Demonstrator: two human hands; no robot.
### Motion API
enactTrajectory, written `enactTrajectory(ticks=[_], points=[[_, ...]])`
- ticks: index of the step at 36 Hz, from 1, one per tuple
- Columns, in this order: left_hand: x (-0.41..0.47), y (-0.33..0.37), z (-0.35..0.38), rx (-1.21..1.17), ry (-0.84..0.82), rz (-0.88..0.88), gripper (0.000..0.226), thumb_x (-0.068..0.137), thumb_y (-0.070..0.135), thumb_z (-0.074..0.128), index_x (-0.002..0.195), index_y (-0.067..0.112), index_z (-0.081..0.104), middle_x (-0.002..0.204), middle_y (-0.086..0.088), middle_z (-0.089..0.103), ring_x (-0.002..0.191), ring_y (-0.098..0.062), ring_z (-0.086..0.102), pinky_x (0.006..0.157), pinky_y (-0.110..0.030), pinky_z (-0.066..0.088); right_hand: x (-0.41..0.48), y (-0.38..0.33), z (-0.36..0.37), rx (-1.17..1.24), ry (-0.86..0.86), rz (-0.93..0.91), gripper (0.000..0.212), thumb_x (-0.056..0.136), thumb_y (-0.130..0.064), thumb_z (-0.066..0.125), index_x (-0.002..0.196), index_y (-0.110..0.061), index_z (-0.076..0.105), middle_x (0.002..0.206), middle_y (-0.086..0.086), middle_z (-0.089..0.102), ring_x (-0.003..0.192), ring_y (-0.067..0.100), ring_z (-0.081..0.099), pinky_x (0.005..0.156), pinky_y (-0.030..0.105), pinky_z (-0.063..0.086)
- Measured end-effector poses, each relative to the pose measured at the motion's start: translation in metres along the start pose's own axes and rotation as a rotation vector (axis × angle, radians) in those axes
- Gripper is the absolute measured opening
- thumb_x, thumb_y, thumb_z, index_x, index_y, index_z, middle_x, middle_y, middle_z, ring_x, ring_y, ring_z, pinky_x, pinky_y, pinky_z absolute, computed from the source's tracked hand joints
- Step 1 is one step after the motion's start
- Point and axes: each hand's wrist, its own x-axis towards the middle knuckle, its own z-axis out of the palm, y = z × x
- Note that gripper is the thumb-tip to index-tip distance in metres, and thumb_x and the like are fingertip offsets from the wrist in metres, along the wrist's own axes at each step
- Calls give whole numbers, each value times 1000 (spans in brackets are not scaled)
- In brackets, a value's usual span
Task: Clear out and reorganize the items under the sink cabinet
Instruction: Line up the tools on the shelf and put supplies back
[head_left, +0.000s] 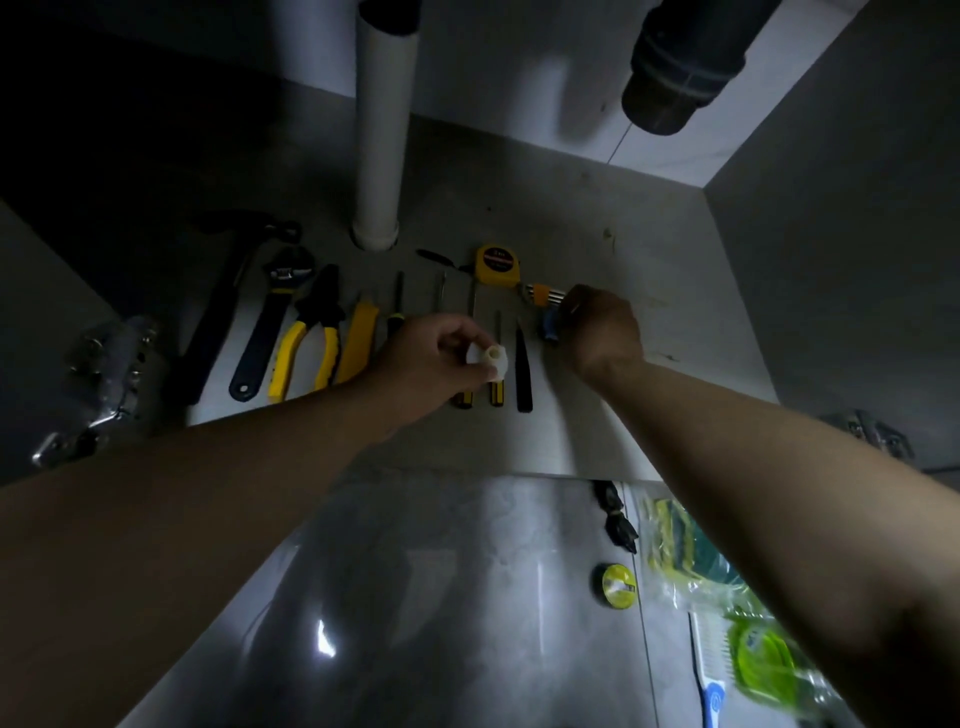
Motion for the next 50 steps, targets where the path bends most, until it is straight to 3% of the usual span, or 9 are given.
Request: enactTrajectory(ticks=[8,12,16,19,22,32,36,41,50], points=[[1,-6,9,-17,14,-25,25,85,5,79,107,8,68,104,-8,75,101,-21,72,88,-46,61,-28,15,-6,144,132,11,21,89,-14,61,110,-12,65,101,14,71,94,31,66,68,25,39],[4,-2,20,-6,26,-17,26,83,9,81,106,11,69,103,-4,74,97,-15,71,81,-31,60,-63,14,-7,293,104,-31,18,94,-9,52,101,-16,67,98,3,69,88,19,63,72,24,41],[4,6,34,27,17,6,28,81,12,84,105,16,71,98,5,74,88,-3,70,69,-16,54,-99,10,-10,633,-37,-50,21,94,-4,55,109,-13,68,94,4,72,93,21,69,89,40,57],[3,10,44,20,21,28,32,79,11,85,108,10,70,99,0,73,84,-5,69,67,-10,53,-113,9,-11,707,-65,-127,18,91,-6,67,105,-16,69,75,-7,68,68,4,64,69,18,53],[0,12,49,9,3,37,33,80,11,85,108,10,68,101,-2,72,84,-7,68,72,-15,54,-118,10,-10,660,10,-165,16,88,-12,75,103,-15,70,78,-4,67,63,-1,58,62,9,45],[1,-6,51,231,-68,80,60,79,16,86,127,30,53,122,4,61,104,-9,65,88,-27,57,-109,25,-1,478,99,-22,4,89,-17,73,89,-20,70,77,-6,66,72,9,61,64,17,45],[-2,-14,44,414,-3,153,42,83,17,80,112,35,55,114,9,55,95,-4,60,75,-16,48,-103,32,1,387,108,33,2,91,-18,69,91,-20,69,80,-6,67,77,11,63,68,23,46],[-6,-16,35,527,17,205,27,89,15,70,110,29,61,109,8,51,90,-12,60,84,-40,55,-94,34,3,273,118,48,9,96,-20,62,97,-17,71,95,2,71,89,19,66,83,34,55],[-8,-16,38,537,9,248,25,89,9,67,107,26,62,107,6,51,89,-13,60,85,-42,55,-80,27,6,209,100,33,12,96,-20,60,100,-16,70,100,7,72,94,24,66,86,39,56]])
